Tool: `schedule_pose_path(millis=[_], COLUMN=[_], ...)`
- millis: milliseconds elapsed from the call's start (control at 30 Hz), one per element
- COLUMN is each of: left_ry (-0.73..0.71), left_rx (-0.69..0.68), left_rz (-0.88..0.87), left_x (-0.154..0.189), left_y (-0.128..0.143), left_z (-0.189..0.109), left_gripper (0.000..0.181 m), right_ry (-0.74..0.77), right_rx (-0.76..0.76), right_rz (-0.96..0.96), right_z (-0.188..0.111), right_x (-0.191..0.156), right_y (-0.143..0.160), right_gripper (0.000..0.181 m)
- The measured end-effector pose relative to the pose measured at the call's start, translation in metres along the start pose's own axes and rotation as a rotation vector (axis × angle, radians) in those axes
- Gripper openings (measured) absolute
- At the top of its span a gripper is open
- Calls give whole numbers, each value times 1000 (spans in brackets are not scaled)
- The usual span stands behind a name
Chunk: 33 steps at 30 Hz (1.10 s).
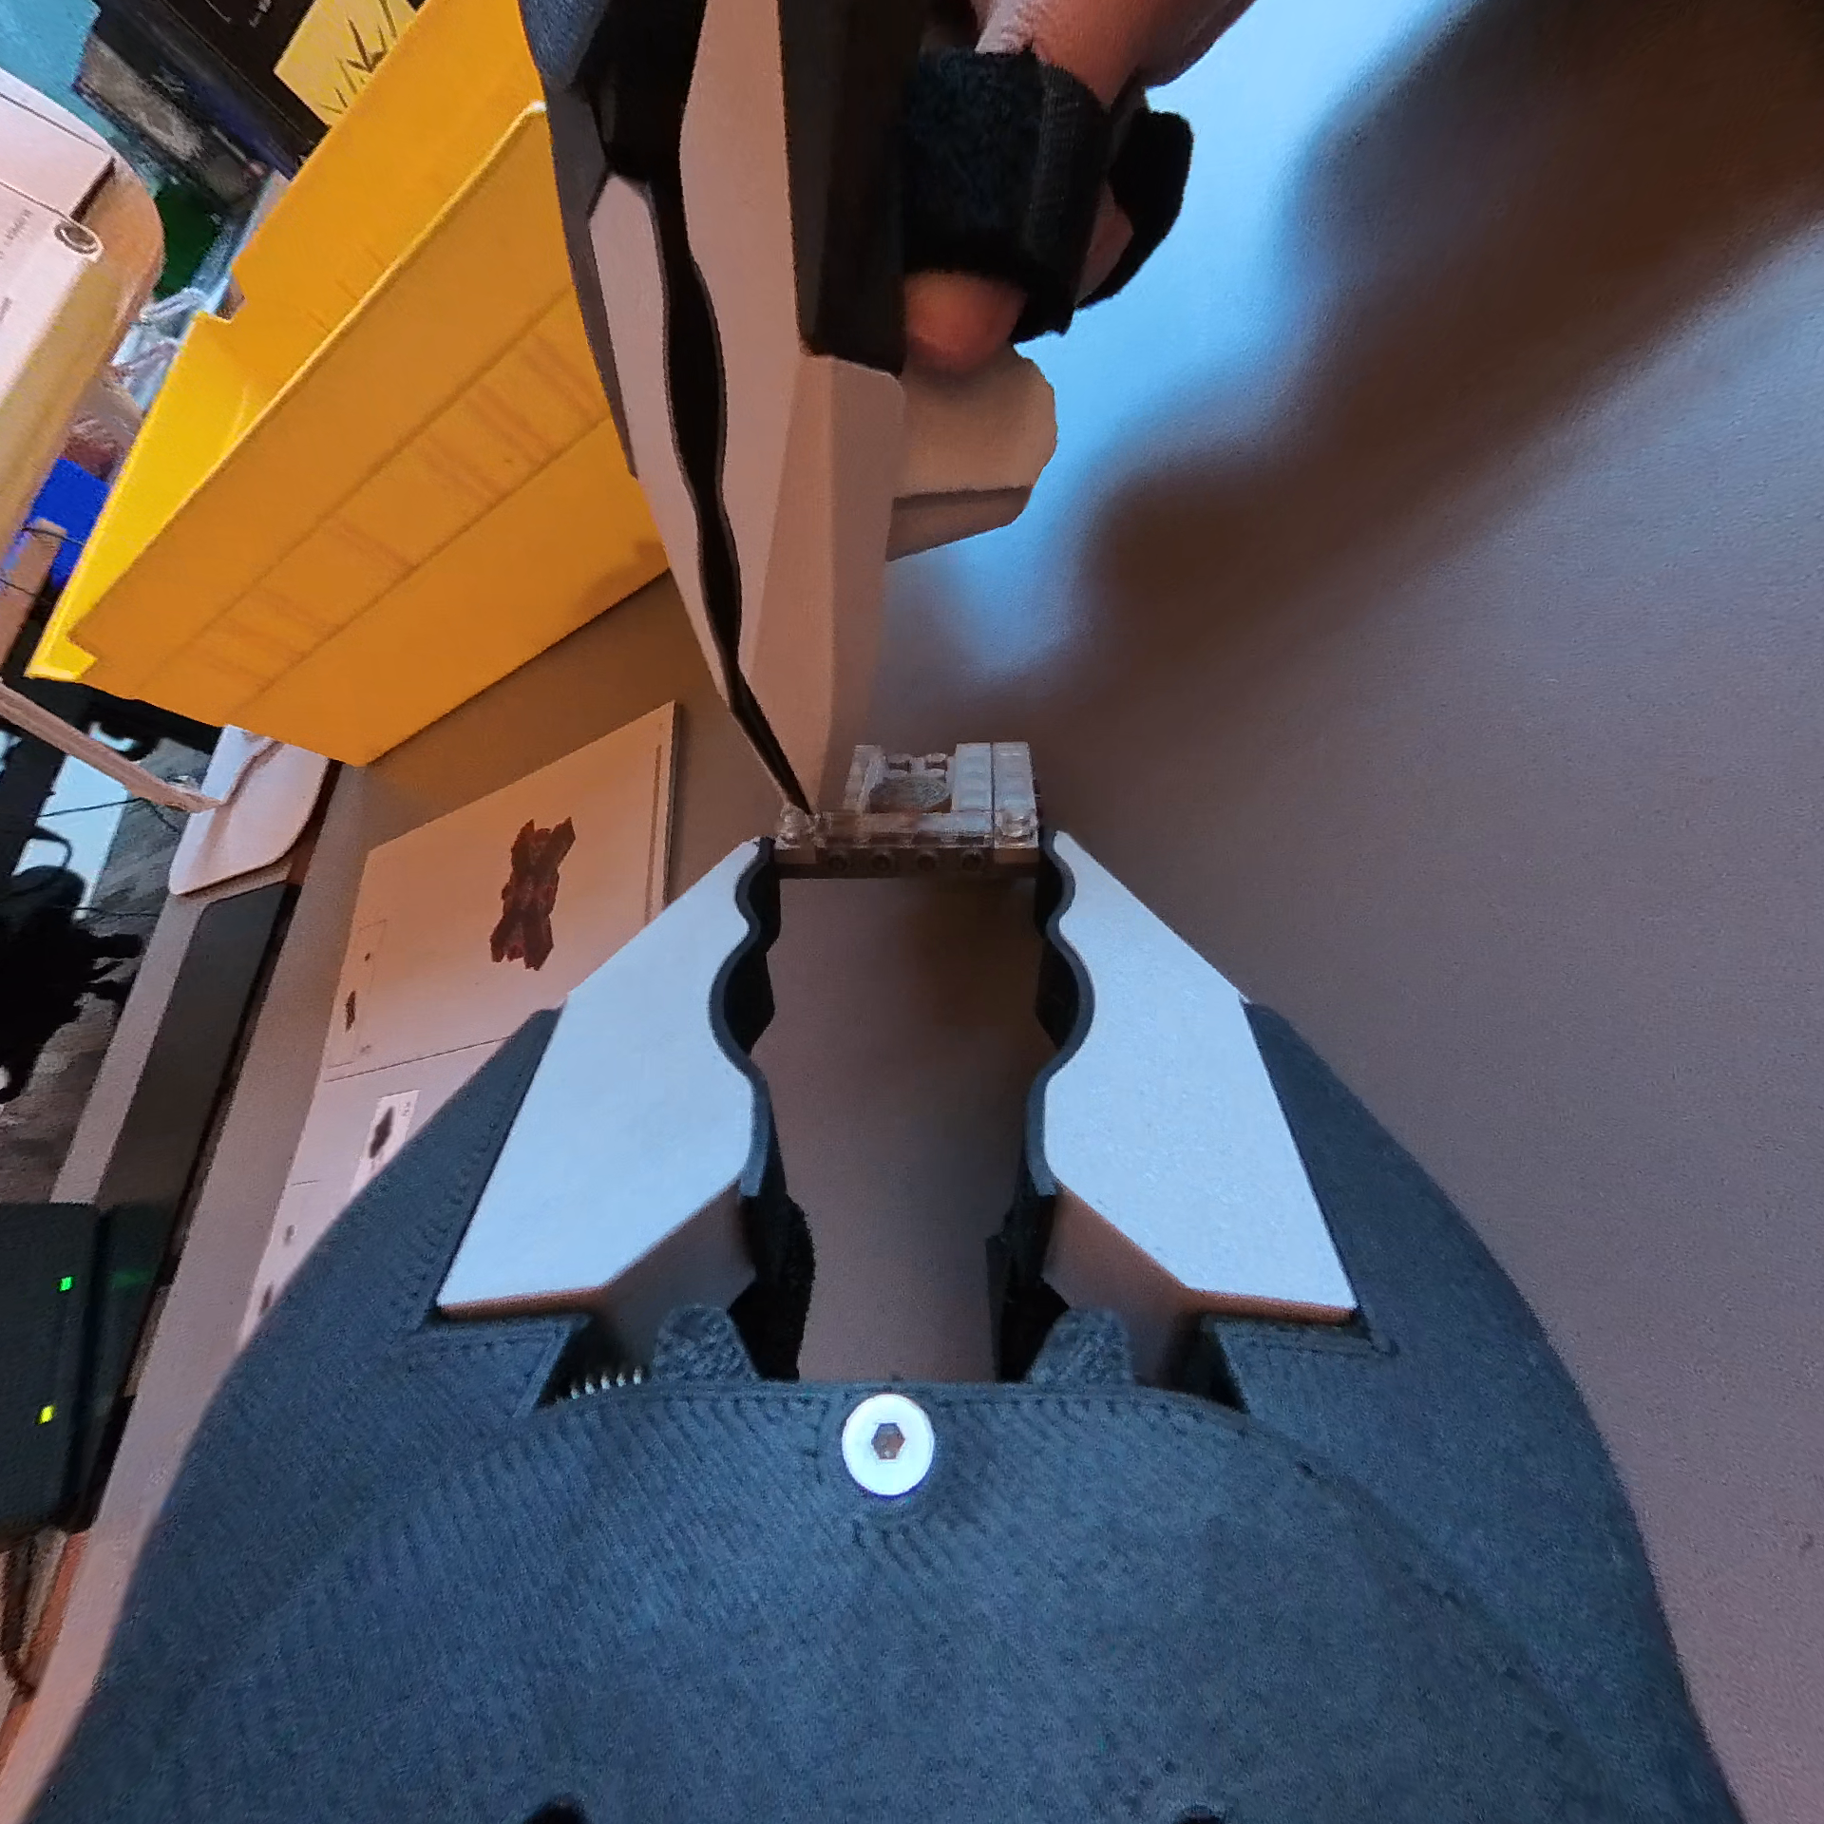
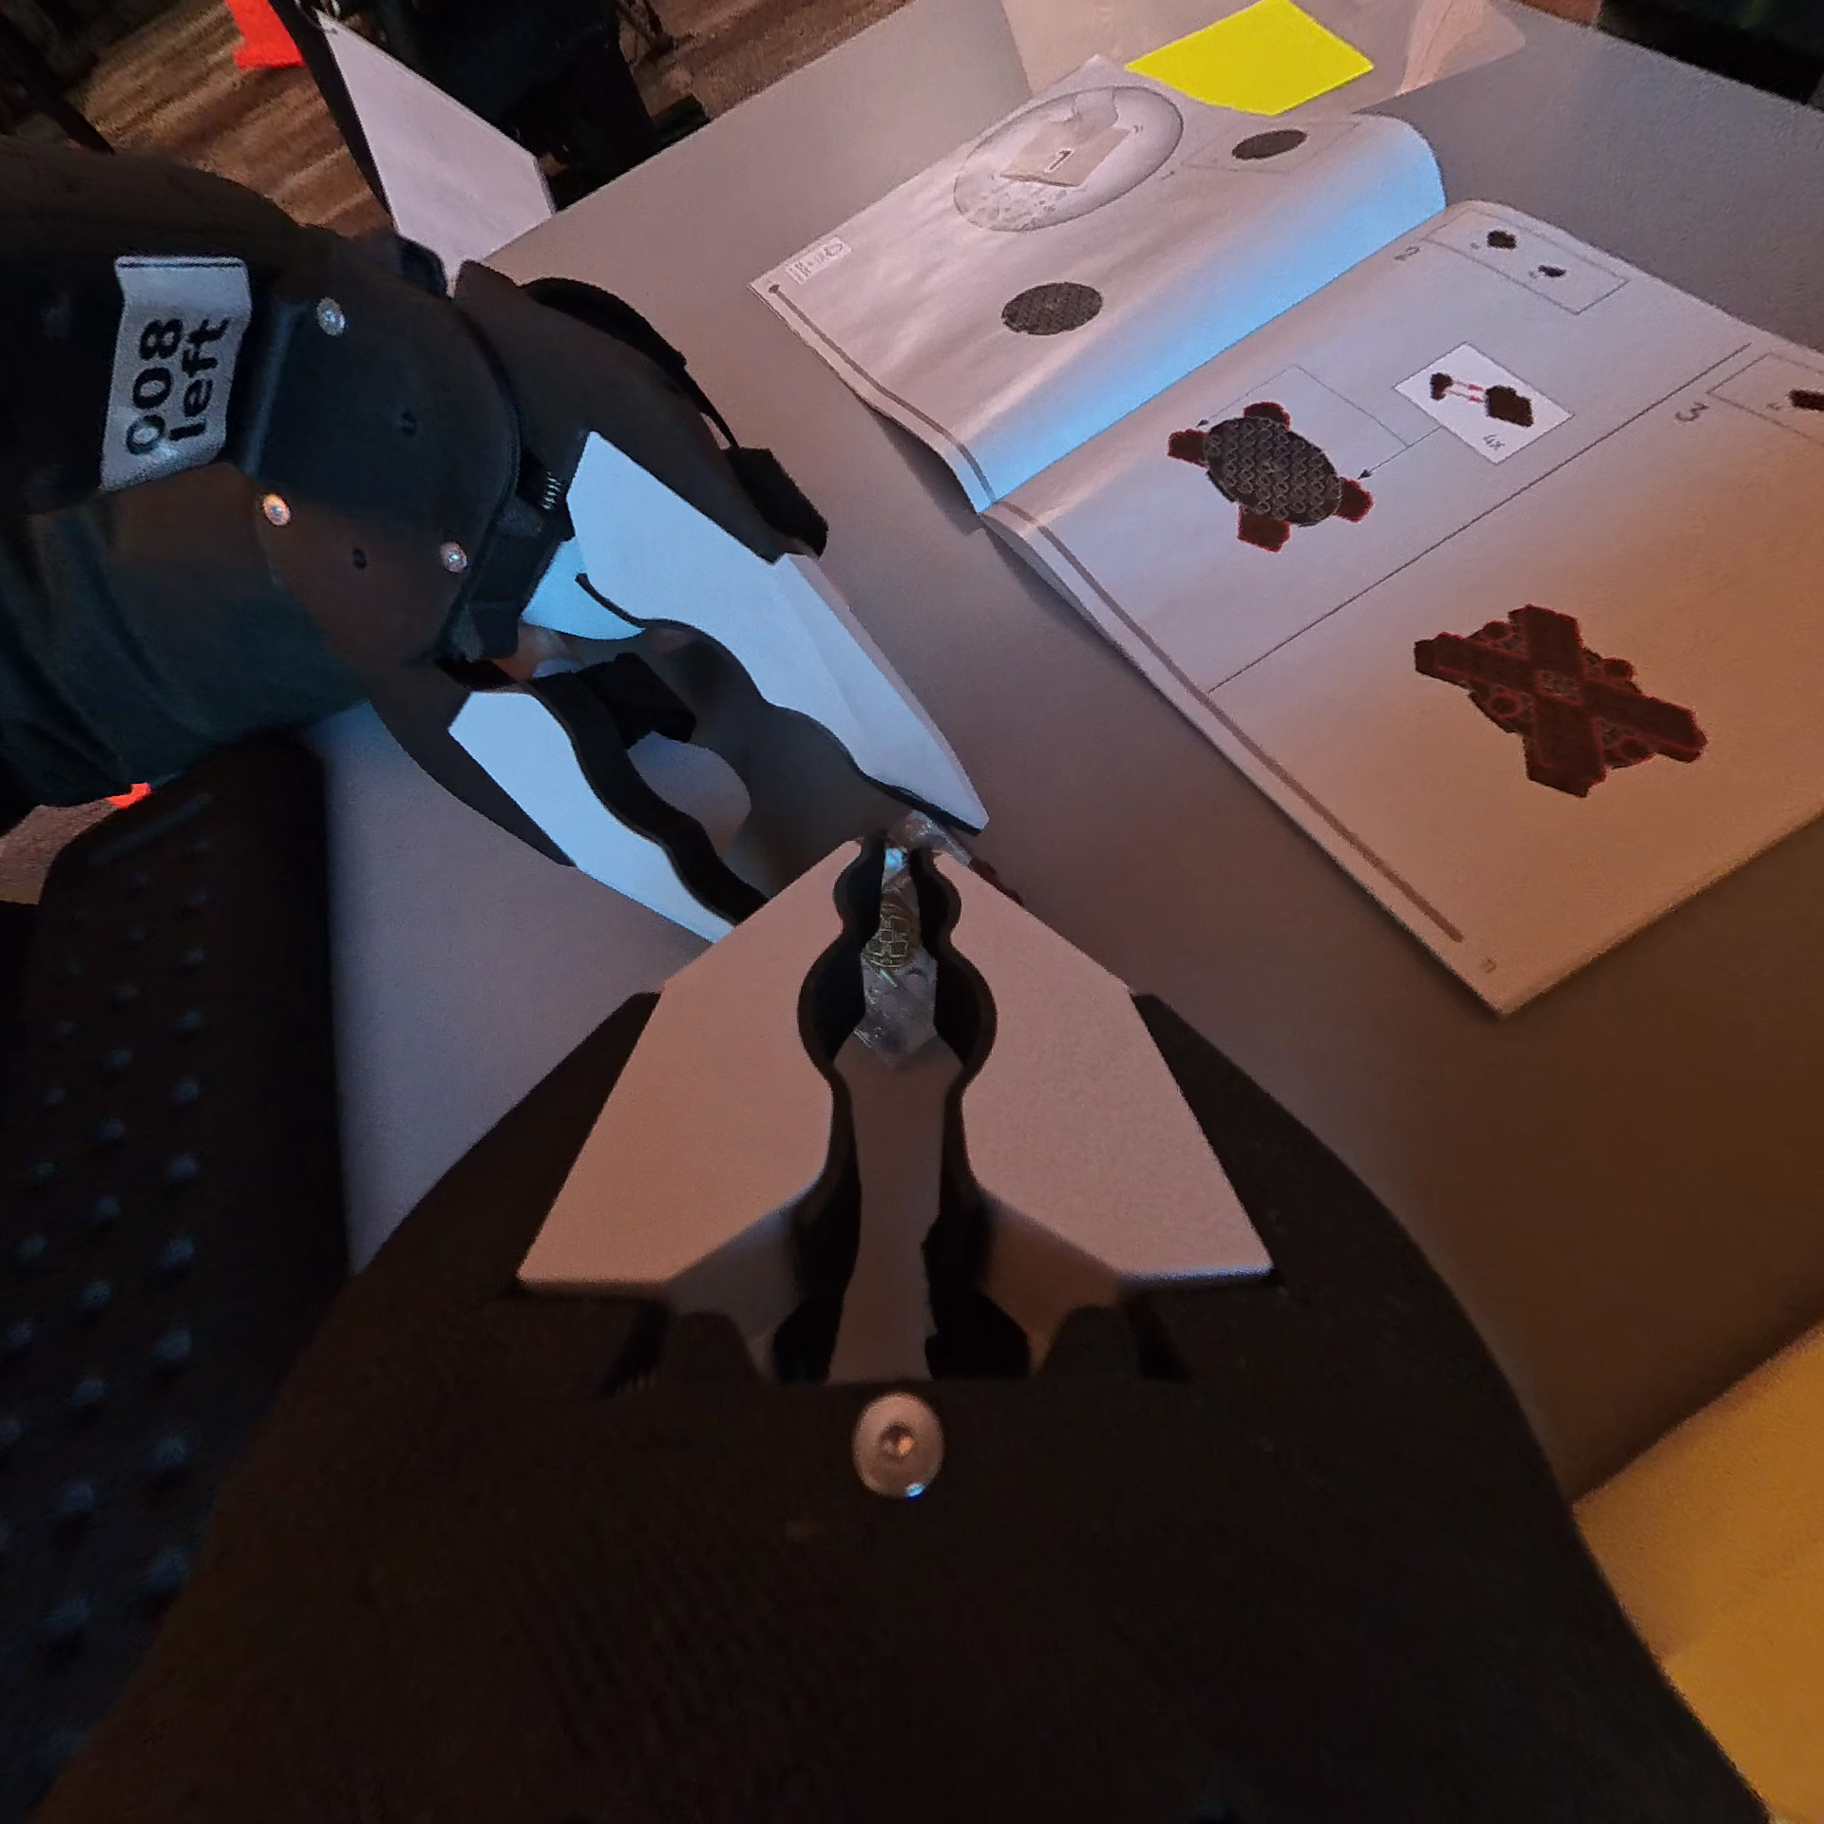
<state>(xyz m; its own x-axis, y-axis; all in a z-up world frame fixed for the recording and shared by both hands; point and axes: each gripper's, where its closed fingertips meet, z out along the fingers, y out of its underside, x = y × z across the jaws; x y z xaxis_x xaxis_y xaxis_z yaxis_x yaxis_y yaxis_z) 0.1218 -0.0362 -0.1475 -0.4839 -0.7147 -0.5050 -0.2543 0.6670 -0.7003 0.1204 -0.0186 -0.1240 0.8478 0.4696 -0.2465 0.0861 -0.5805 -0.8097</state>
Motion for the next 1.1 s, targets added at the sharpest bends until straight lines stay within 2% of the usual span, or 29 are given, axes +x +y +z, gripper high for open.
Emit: schedule_pose_path(millis=[200,433,600,867,1100], left_ry=[-35,-62,-72,-74,-69], left_rx=[-8,-20,-35,-40,-40], left_rz=[14,39,51,52,52], left_x=[-3,-5,-5,-5,-5], left_y=[0,0,1,2,2], left_z=[1,1,2,3,3], left_gripper=[50,50,51,51,50], right_ry=[120,113,139,186,171], right_rx=[5,38,24,1,-5], right_rz=[-184,-125,-198,-315,-325], right_z=[0,-1,1,1,1], right_x=[3,6,4,4,4], right_y=[-5,-7,-7,-6,-6], right_gripper=[8,6,10,2,1])
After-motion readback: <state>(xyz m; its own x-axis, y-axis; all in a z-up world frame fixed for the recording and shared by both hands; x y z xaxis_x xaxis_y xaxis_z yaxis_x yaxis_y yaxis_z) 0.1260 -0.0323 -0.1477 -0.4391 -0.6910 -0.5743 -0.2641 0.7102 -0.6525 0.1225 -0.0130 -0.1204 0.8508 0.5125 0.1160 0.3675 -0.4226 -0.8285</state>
